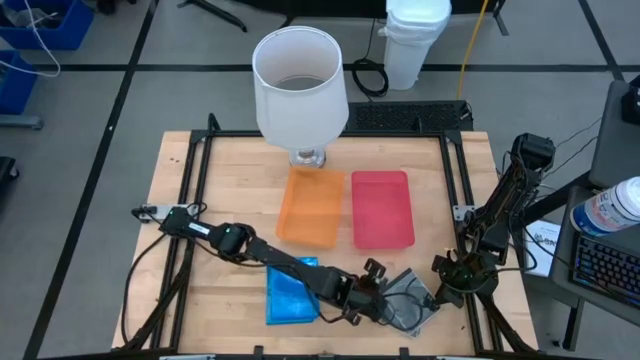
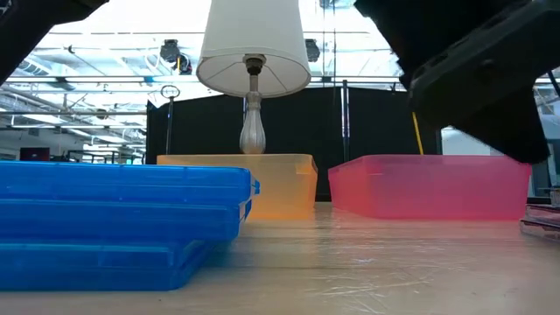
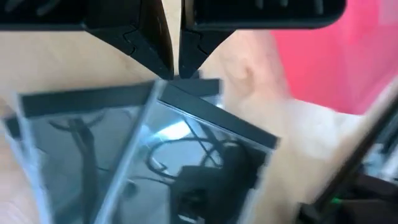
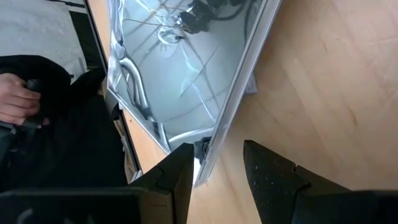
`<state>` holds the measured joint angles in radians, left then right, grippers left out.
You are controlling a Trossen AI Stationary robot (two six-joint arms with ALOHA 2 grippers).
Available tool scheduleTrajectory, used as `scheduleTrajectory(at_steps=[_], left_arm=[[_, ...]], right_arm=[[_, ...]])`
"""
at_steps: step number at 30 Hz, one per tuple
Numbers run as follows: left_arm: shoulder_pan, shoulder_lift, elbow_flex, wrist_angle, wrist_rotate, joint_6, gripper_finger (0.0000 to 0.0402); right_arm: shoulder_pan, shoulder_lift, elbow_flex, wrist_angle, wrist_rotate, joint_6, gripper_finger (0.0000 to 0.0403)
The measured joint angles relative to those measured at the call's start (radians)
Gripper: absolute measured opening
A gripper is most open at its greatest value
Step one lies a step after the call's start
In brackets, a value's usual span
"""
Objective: Pick & place jewel cases by type
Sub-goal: Put the black CD case into the red bin
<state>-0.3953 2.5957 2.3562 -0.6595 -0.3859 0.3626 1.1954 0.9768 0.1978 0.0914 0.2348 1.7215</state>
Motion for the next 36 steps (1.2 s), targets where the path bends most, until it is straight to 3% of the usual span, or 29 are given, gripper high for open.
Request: scheduleTrajectory(at_steps=[16,28,36], left_arm=[[0.046,0.016,-0.021,0.040,0.122,-0.031,0.0035],[0.037,0.016,-0.039,0.099,0.116,-0.035,0.0035],[0.033,0.014,-0.045,0.106,0.083,-0.035,0.0035]], right_arm=[[0.037,0.000,0.000,0.007,0.018,0.034,0.0132],[0.115,-0.001,0.003,0.080,0.099,0.106,0.0132],[0.115,-0.001,0.003,0.050,0.099,0.121,0.0132]])
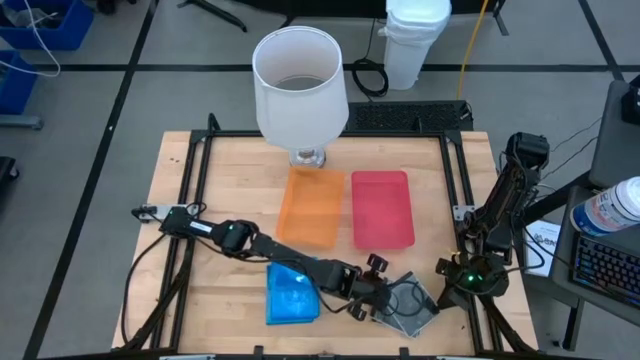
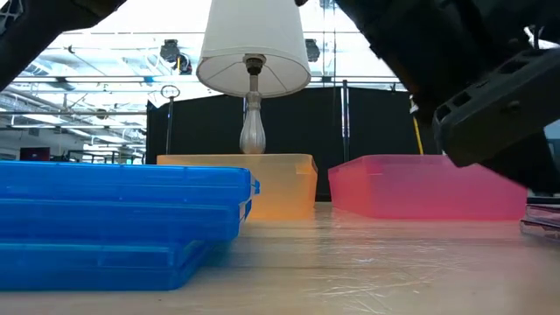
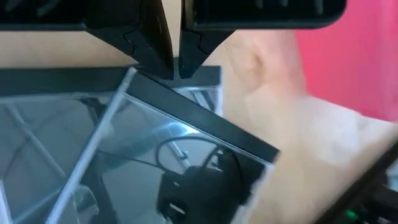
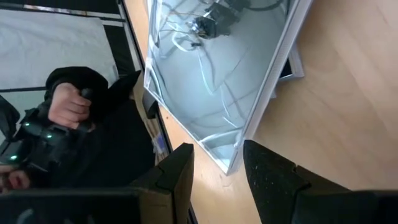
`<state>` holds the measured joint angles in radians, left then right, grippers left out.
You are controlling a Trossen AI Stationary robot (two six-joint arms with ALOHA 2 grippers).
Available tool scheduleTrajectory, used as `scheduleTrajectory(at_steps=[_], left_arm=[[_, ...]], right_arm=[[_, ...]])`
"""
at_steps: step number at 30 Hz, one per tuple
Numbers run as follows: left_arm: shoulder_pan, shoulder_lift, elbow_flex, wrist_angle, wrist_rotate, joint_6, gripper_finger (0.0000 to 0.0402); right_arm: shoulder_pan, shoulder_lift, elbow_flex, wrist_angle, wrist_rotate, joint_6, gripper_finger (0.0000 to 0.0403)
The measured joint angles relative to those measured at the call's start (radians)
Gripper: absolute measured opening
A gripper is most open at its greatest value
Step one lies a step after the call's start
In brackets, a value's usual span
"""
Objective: Pick & place jewel cases by type
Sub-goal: Put the black CD case into the red bin
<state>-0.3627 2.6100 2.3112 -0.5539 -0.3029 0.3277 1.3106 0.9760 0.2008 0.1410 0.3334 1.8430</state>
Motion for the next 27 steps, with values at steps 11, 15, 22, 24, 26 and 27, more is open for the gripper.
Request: scheduleTrajectory(at_steps=[11,15,22,24,26,27], left_arm=[[-0.060,-0.021,0.022,0.044,0.041,0.062,0.0035],[-0.076,-0.010,0.018,0.095,0.043,0.056,0.0035],[-0.103,-0.009,0.018,0.167,0.094,0.057,0.0035],[-0.112,-0.009,0.018,0.191,0.094,0.057,0.0035],[-0.115,0.001,0.018,0.239,0.108,0.056,0.0035],[-0.118,0.004,0.018,0.245,0.111,0.056,0.0035]], right_arm=[[0.000,0.000,0.000,-0.023,-0.009,-0.007,0.0132],[0.000,0.000,-0.001,-0.025,-0.004,-0.011,0.0132],[0.000,0.000,-0.002,-0.027,0.004,-0.013,0.0132],[0.000,0.000,-0.002,-0.027,0.004,-0.015,0.0132],[0.000,0.000,-0.002,-0.028,0.006,-0.020,0.0132],[0.000,0.001,-0.003,-0.029,0.008,-0.022,0.0132]])
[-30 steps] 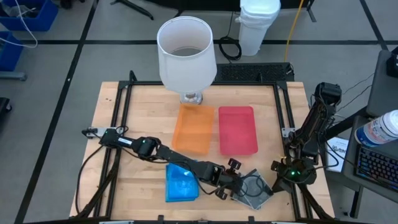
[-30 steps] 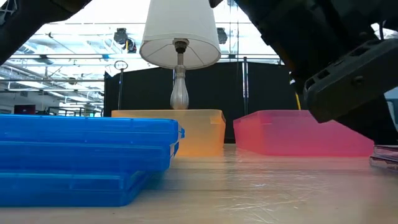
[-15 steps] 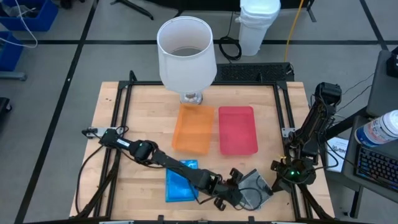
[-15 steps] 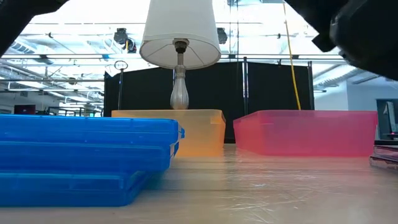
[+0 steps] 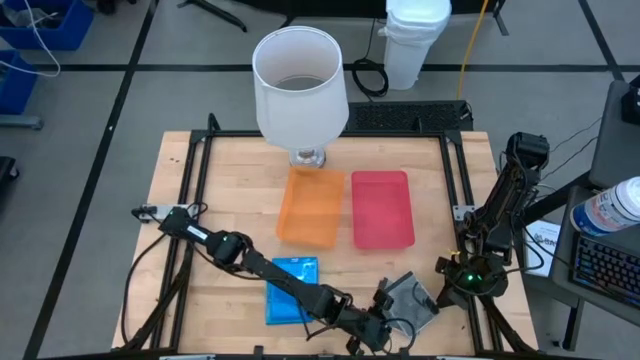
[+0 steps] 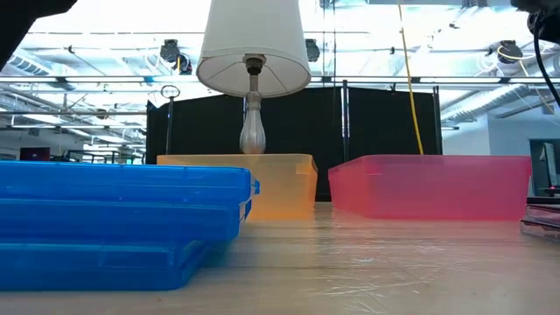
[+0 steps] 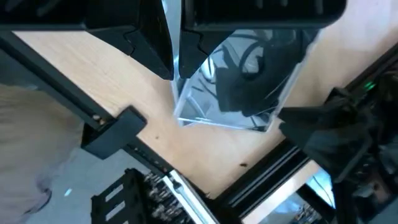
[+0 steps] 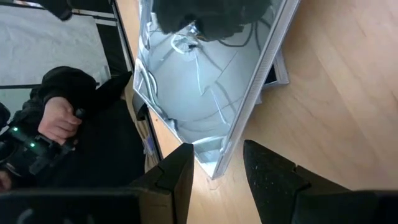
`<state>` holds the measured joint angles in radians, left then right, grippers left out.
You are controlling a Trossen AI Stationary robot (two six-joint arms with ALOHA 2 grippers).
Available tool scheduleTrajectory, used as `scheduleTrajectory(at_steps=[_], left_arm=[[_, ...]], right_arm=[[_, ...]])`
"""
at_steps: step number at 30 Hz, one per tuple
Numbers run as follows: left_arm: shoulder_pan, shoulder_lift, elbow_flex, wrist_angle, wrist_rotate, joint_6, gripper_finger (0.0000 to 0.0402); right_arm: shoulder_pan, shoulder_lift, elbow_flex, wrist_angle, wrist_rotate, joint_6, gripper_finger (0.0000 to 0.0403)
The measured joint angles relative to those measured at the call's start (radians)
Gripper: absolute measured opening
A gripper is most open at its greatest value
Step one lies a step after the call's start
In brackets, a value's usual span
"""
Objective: Pick & place jewel cases by type
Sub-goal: Put the black CD case into the red bin
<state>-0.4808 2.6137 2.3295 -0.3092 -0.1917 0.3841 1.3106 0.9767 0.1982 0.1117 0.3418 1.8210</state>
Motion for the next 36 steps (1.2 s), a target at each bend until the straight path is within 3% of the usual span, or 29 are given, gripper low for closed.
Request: scheduleTrajectory(at_steps=[10,20,36], left_arm=[[0.020,0.045,-0.001,0.057,0.011,0.000,0.0035],[0.046,0.068,-0.001,0.060,0.097,-0.039,0.0035],[0.076,0.092,-0.001,0.104,0.090,-0.031,0.0035]], right_arm=[[0.000,0.000,0.000,-0.003,0.020,0.000,0.0132],[0.000,0.000,-0.001,-0.019,0.023,-0.010,0.0132],[0.000,0.000,-0.001,-0.022,0.024,-0.028,0.0133]])
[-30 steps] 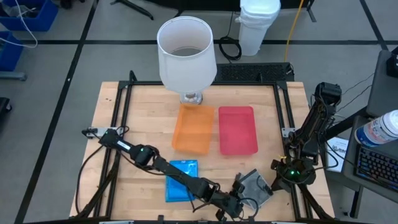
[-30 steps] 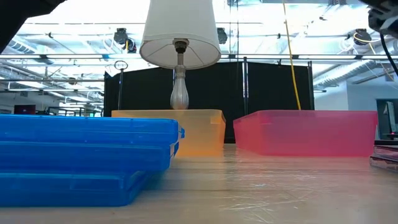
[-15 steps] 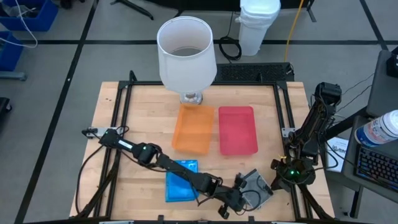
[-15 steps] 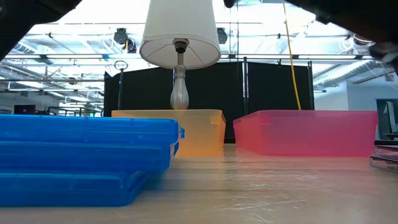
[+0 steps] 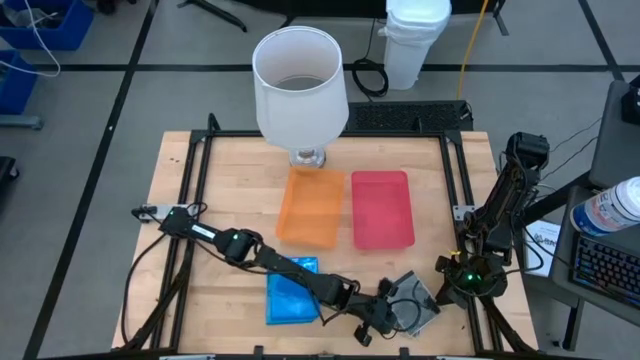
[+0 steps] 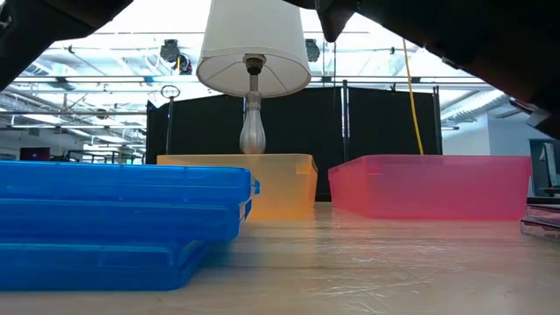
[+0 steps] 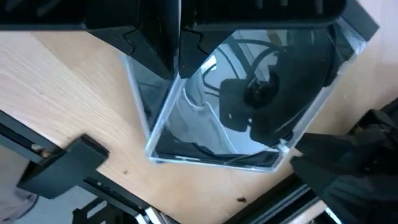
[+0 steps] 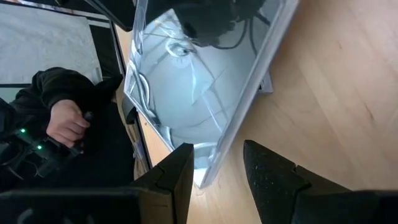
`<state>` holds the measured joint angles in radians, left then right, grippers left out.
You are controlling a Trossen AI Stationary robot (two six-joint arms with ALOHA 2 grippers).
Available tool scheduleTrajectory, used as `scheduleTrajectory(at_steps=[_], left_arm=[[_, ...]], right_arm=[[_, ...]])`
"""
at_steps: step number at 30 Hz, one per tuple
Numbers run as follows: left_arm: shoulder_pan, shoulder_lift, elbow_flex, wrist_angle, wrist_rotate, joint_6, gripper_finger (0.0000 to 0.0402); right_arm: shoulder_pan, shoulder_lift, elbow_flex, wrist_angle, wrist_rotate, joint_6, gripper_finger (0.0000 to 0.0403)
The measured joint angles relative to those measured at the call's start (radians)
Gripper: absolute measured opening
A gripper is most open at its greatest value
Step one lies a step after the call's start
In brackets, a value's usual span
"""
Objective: Pick & place jewel cases by type
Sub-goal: Put the black CD case into the red bin
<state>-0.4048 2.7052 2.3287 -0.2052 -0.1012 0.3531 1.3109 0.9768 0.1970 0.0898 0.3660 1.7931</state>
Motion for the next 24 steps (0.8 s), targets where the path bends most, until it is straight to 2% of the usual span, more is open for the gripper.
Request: scheduleTrajectory(at_steps=[17,24], left_arm=[[0.018,0.023,0.001,0.052,0.026,-0.008,0.0035],[0.019,0.023,0.001,0.055,0.015,-0.008,0.0035]], right_arm=[[0.000,0.021,0.000,0.011,0.004,0.050,0.0133],[0.000,0.042,0.000,0.055,-0.004,0.006,0.0132]])
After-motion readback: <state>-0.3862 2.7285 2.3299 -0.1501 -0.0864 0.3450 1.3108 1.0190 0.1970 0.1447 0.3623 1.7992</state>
